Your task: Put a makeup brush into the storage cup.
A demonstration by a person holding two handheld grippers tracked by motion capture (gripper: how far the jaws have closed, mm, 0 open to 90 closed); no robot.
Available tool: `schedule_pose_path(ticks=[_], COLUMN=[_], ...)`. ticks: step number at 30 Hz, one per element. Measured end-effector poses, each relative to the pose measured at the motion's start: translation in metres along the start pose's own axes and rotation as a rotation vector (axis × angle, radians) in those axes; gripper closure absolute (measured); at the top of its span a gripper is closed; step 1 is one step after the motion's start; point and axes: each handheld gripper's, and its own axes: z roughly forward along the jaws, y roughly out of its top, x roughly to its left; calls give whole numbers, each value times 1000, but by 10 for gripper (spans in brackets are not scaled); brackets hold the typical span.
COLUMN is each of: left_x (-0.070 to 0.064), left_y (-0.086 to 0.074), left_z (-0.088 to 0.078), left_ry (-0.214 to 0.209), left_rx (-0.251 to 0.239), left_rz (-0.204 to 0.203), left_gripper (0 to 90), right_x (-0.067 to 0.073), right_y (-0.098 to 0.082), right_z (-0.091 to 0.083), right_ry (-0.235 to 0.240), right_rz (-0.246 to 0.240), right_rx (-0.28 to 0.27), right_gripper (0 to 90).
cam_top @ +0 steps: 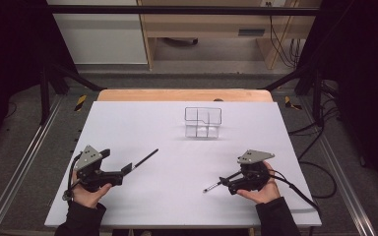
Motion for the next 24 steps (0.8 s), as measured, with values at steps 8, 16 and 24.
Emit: schedule_pose_path(ticks=[8,16,24], left_x=[0,-1,-1], left_y=[0,-1,-1], left_z=[0,1,2], left_ry=[0,-1,-2], left_rx=[4,8,10], left_rz=[4,6,10], left_gripper=[29,29,31], right_x=[4,7,10], right_y=[-4,-7,-12], right_z=[11,20,33], right_ry=[12,29,44], right_rz=[-22,-34,-55], right_rx=[52,89,147], right_gripper=[44,51,64])
